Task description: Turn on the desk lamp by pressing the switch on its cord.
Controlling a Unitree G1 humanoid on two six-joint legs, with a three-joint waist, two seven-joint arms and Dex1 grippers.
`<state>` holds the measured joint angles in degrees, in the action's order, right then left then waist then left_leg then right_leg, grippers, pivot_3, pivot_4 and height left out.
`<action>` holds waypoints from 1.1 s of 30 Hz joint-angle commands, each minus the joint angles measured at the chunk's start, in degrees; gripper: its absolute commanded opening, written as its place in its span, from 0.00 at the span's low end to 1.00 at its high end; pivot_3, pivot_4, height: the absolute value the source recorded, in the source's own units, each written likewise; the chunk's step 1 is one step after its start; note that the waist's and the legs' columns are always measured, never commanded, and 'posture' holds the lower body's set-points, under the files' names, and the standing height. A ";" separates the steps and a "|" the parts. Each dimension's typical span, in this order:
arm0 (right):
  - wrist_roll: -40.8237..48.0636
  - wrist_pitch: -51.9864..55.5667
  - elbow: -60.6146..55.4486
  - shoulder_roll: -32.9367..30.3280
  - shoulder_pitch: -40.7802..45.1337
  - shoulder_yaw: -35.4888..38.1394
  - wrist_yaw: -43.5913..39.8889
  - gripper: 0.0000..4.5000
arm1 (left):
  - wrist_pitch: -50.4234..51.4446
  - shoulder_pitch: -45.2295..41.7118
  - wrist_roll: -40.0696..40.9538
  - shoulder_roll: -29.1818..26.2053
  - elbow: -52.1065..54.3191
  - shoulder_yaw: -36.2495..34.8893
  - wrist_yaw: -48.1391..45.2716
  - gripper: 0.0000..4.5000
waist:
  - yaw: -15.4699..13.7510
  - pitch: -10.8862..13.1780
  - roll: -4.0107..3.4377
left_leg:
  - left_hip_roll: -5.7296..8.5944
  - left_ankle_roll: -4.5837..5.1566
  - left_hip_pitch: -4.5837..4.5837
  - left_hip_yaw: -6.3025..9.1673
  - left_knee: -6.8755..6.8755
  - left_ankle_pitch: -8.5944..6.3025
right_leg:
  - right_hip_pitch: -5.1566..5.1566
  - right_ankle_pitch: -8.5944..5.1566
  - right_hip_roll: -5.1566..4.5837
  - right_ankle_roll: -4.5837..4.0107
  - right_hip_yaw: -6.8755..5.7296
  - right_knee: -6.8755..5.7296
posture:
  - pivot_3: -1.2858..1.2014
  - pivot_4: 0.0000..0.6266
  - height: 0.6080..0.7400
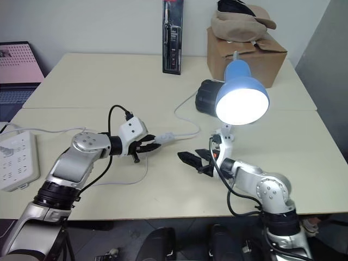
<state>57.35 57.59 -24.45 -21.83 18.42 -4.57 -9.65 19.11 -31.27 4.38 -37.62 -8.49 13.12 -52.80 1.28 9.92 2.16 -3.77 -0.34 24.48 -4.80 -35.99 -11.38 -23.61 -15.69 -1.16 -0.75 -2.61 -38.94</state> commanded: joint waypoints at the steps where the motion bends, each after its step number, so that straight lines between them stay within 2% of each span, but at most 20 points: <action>1: -6.96 -3.77 -6.50 -6.43 0.34 -1.65 -5.93 1.00 | -6.60 -0.21 -1.87 1.84 -2.48 0.88 -0.04 0.23 | -0.03 0.00 0.00 | 0.00 0.00 0.01 0.00 0.00 0.00 | 0.00 0.00 0.00 0.00 0.00 0.00 | 0.52 0.24 1.00; 4: -12.29 -6.92 -8.20 -9.95 0.70 -3.99 -9.56 1.00 | -8.75 -0.32 -2.51 2.73 -4.40 0.44 0.16 0.23 | -0.07 0.00 0.02 | 0.04 0.00 0.07 -0.02 -0.04 0.00 | -0.03 0.00 -0.03 0.01 0.01 0.02 | 0.52 0.24 1.00; 5: -14.05 -7.96 -8.36 -10.43 0.76 -4.52 -10.01 1.00 | -9.03 -0.43 -2.37 2.89 -4.84 0.12 0.01 0.39 | -0.06 -0.01 0.02 | 0.03 0.00 0.07 -0.02 -0.04 0.00 | -0.03 0.00 -0.02 0.01 0.01 0.03 | 0.52 0.24 1.00; 8: -18.78 -10.74 -8.49 -12.07 0.71 -6.03 -12.37 1.00 | -9.59 -0.34 -1.77 2.67 -4.54 -0.76 -0.75 0.51 | -0.08 0.00 0.02 | 0.02 0.00 0.08 0.01 -0.03 0.00 | -0.06 0.00 0.00 0.01 -0.04 0.01 | 0.52 0.24 1.00; 12: -21.90 -12.68 -7.57 -12.69 0.16 -6.49 -15.21 1.00 | -6.49 1.33 1.09 0.96 -0.85 -3.28 -2.70 0.72 | -0.03 0.00 0.03 | 0.04 0.00 0.11 -0.03 -0.07 0.00 | -0.07 0.00 -0.02 0.02 -0.01 0.01 | 0.52 0.24 1.00; 17: -24.92 -16.06 -6.14 -14.96 -0.37 -5.58 -20.59 1.00 | -3.16 4.69 5.59 -4.39 6.11 -11.93 -2.57 0.99 | 0.12 0.01 0.04 | -0.01 0.00 0.12 -0.01 -0.05 0.00 | -0.12 0.00 0.00 0.02 -0.03 0.00 | 0.52 0.24 1.00; 20: -26.86 -19.76 -5.35 -16.82 -0.90 -4.92 -24.65 1.00 | 0.76 8.16 9.61 -7.33 11.23 -17.13 -3.44 0.99 | 0.11 0.01 0.04 | -0.01 -0.01 0.12 -0.01 -0.05 0.00 | -0.11 0.00 -0.01 0.01 -0.03 0.00 | 0.52 0.24 1.00; 25: -27.91 -26.62 -2.16 -21.27 -2.44 -0.27 -33.13 1.00 | 6.75 22.65 14.88 -13.46 22.73 -27.34 -5.72 0.99 | 0.25 0.02 0.03 | 0.01 -0.01 0.11 -0.08 -0.04 0.00 | -0.11 -0.01 -0.06 0.03 0.05 0.05 | 0.52 0.24 1.00; 29: -28.98 -31.24 1.22 -24.34 -3.34 2.12 -39.27 1.00 | 11.47 30.93 19.71 -13.77 29.17 -33.67 -5.59 0.99 | 0.03 0.02 0.02 | -0.01 -0.02 0.08 -0.04 -0.04 0.00 | -0.11 -0.02 -0.07 0.01 -0.02 0.02 | 0.52 0.24 1.00; 33: -31.29 -34.13 3.66 -24.21 -2.32 1.23 -41.57 1.00 | 13.60 33.00 22.67 -12.73 30.90 -36.63 -3.77 0.99 | -0.77 0.03 0.01 | -0.01 -0.02 -0.02 0.02 -0.07 0.00 | -0.02 -0.01 -0.10 -0.01 -0.10 -0.01 | 0.52 0.24 1.00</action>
<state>27.00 25.82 -20.55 -46.11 14.98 -4.19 -49.95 32.40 1.65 25.20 -50.45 20.37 -20.89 -57.46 0.51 9.96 2.17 -3.78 -0.35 24.41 -4.78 -36.06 -11.38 -23.59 -15.70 -1.26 -0.76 -2.71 -38.95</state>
